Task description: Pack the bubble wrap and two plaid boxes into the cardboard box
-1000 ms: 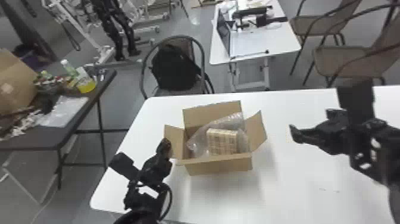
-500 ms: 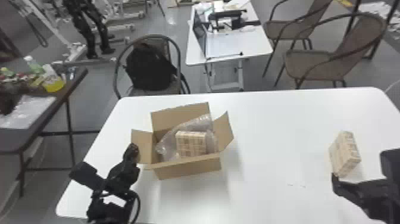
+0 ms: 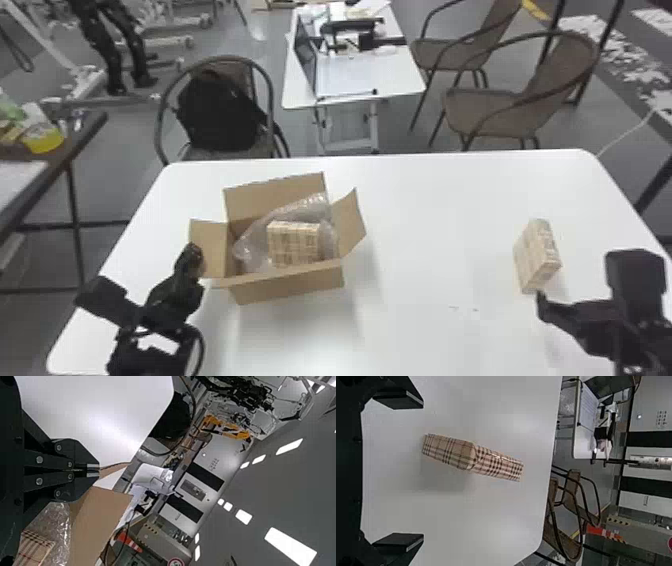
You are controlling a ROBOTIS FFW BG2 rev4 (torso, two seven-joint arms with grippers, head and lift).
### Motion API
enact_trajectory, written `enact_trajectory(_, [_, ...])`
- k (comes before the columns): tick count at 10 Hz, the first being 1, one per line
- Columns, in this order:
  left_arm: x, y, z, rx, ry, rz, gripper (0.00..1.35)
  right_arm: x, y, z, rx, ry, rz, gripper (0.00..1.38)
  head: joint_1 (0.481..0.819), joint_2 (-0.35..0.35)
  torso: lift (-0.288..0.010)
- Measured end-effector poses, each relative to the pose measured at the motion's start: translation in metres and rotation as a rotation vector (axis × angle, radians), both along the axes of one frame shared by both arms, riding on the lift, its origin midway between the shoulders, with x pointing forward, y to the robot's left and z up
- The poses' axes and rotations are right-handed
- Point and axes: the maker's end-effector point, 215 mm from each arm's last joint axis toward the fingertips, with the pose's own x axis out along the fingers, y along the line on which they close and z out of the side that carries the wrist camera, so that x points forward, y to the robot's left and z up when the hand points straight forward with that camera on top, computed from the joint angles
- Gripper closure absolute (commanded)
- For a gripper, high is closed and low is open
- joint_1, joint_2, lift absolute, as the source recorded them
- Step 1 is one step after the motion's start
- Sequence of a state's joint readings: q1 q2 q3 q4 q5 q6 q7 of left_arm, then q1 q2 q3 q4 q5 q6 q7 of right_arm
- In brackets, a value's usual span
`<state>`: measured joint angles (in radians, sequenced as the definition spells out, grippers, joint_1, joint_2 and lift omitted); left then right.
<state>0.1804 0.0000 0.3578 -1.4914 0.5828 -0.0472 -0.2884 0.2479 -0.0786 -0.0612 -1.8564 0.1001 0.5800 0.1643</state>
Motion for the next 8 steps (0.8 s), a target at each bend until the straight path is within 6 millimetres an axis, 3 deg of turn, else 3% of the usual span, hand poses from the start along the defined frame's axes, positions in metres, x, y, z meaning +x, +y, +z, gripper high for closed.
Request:
enact_trajectory(4, [0.001,-0.005,-0.005,-0.001,0.013,-0.011,1.21,0.045,0.011,-0.033,0.044,-0.035,0.060,0.12,0.695,0.136,-0.050])
enact_trajectory(5, [0.001,-0.005,-0.006,-0.002,0.016,-0.012,1.21,0.053,0.018,-0.040,0.053,-0.049,0.086,0.22,0.695,0.139,-0.050])
enact_trajectory(6, [0.001,-0.006,-0.007,-0.003,0.016,-0.013,1.21,0.059,0.026,-0.046,0.066,-0.058,0.116,0.65,0.695,0.146,-0.050])
enact_trajectory(7, [0.001,-0.007,-0.007,-0.004,0.017,-0.014,1.21,0.064,0.036,-0.050,0.083,-0.065,0.148,0.98,0.695,0.155,-0.050])
enact_trajectory(8, [0.001,-0.007,-0.008,-0.005,0.018,-0.015,1.21,0.067,0.042,-0.051,0.088,-0.072,0.163,1.01,0.695,0.162,-0.050])
